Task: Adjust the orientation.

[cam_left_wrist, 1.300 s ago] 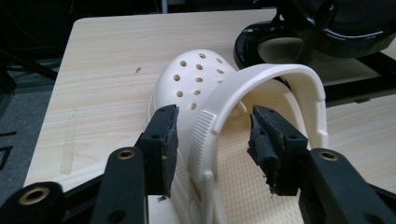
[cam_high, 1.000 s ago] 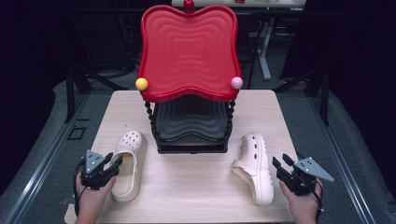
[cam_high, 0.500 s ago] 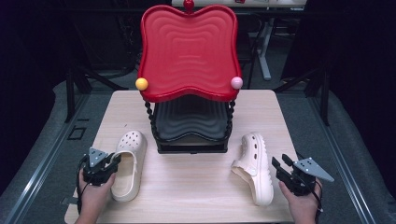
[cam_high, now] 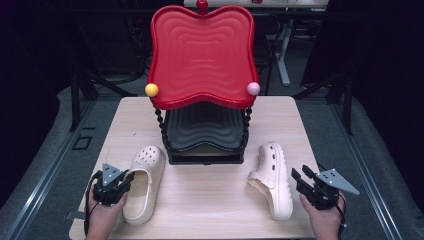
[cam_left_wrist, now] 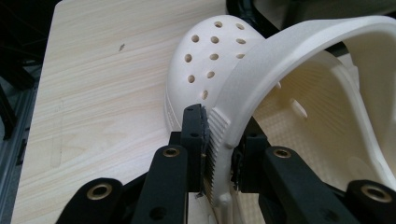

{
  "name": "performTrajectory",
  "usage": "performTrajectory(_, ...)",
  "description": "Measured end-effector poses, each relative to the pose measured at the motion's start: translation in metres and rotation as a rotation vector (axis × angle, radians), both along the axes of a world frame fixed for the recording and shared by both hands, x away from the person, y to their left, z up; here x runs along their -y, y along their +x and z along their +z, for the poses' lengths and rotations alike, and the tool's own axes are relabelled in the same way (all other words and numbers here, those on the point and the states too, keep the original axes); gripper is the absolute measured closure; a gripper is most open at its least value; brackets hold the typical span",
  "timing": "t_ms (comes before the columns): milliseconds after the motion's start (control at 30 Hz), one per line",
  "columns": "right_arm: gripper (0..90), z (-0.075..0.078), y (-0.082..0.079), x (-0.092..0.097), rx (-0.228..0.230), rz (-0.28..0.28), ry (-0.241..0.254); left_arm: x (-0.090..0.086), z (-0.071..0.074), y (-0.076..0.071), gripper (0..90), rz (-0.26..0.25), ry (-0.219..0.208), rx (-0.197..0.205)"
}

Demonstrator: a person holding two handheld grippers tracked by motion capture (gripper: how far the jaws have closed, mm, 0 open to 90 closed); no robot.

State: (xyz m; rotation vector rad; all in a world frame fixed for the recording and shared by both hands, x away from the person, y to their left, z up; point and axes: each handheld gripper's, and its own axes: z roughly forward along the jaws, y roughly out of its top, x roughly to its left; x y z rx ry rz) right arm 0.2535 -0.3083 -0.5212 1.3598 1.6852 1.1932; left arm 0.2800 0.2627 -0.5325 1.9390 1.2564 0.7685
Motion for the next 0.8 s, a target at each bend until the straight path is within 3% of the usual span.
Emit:
performTrajectory(133, 56.1, 0.0, 0.0, 0.0, -0.001, 0.003, 0.002, 0.0, -0.001, -0.004, 73.6, 0.003, -0.027, -0.012)
performTrajectory(167, 56.1, 0.0, 0.0, 0.0, -0.001, 0.004, 0.002, 0.0, 0.0, -0.006, 71.4, -0.007, -0.069, -0.015)
performTrajectory(300, 56.0, 0.0, 0.0, 0.001, -0.002, 0.002, 0.003, -0.001, 0.008, -0.011, 65.2, -0.02, -0.096, 0.017)
performTrajectory(433, 56.1, 0.0, 0.0, 0.001, 0.0, 0.002, 0.01, -0.009, 0.019, -0.021, 66.1, -0.025, -0.161, 0.041)
performTrajectory(667, 56.1, 0.0, 0.0, 0.001, 0.002, 0.004, 0.013, -0.007, 0.021, -0.024, 72.4, -0.042, -0.151, 0.056)
performTrajectory(800, 56.1, 0.001, 0.0, 0.001, 0.007, 0.006, 0.013, -0.007, 0.022, -0.023, 71.0, -0.075, -0.15, 0.033)
